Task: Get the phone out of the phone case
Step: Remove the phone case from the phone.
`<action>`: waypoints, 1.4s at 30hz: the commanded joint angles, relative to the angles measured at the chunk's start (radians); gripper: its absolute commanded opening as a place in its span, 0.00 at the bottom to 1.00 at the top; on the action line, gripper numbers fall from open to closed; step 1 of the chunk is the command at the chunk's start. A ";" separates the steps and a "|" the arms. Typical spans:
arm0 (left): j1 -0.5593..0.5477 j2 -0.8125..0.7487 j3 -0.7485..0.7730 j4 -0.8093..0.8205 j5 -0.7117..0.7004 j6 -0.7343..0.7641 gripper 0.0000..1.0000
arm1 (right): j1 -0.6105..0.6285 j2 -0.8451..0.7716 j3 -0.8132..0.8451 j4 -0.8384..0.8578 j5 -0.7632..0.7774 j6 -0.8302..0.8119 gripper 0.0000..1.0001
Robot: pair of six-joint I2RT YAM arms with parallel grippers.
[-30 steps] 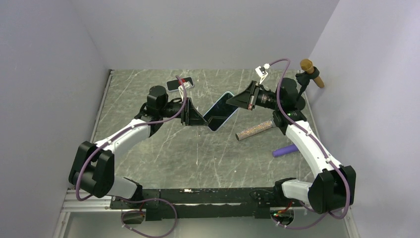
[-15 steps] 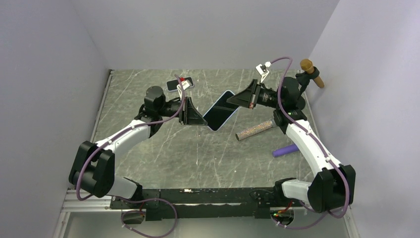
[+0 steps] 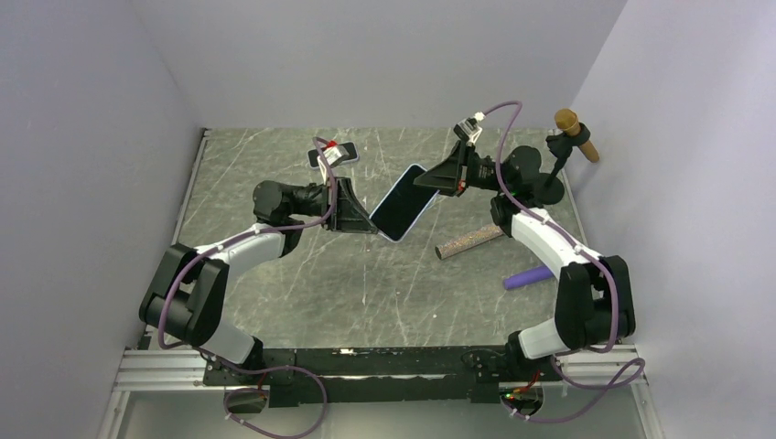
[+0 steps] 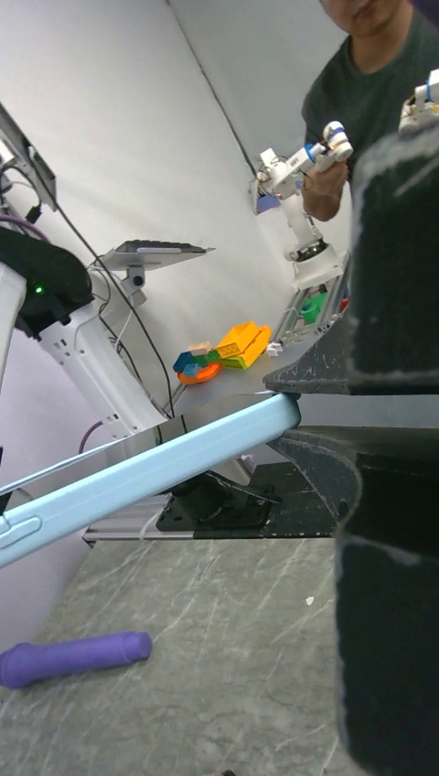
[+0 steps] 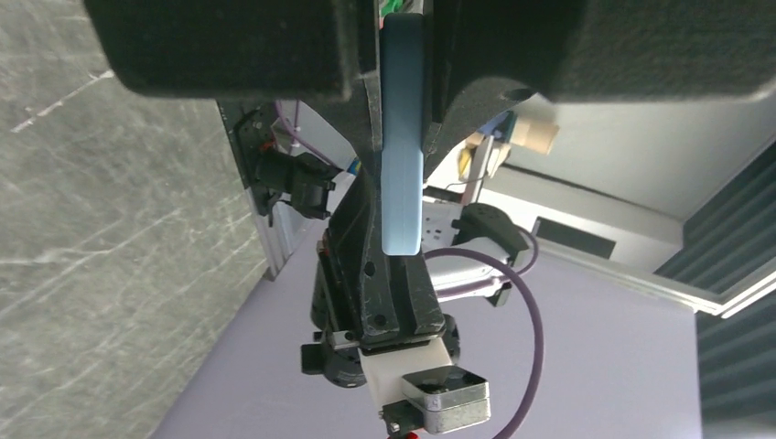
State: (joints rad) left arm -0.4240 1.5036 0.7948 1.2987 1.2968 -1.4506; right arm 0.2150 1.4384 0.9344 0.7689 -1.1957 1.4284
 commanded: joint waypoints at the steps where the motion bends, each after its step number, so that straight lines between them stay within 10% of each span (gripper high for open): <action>1: -0.019 -0.033 0.027 0.282 -0.019 -0.011 0.00 | 0.054 0.028 -0.021 0.274 -0.051 0.208 0.00; 11: 0.001 0.019 0.029 0.288 -0.019 -0.029 0.00 | 0.142 0.091 -0.023 0.781 -0.056 0.570 0.00; 42: 0.017 0.000 -0.017 0.255 -0.068 0.071 0.00 | 0.238 0.287 0.103 0.844 0.001 0.583 0.00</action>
State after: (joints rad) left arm -0.4240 1.5127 0.7662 1.5330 1.4597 -1.5154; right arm 0.3496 1.7477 1.0180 1.4681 -1.2053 1.9564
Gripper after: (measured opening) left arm 0.136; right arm 0.177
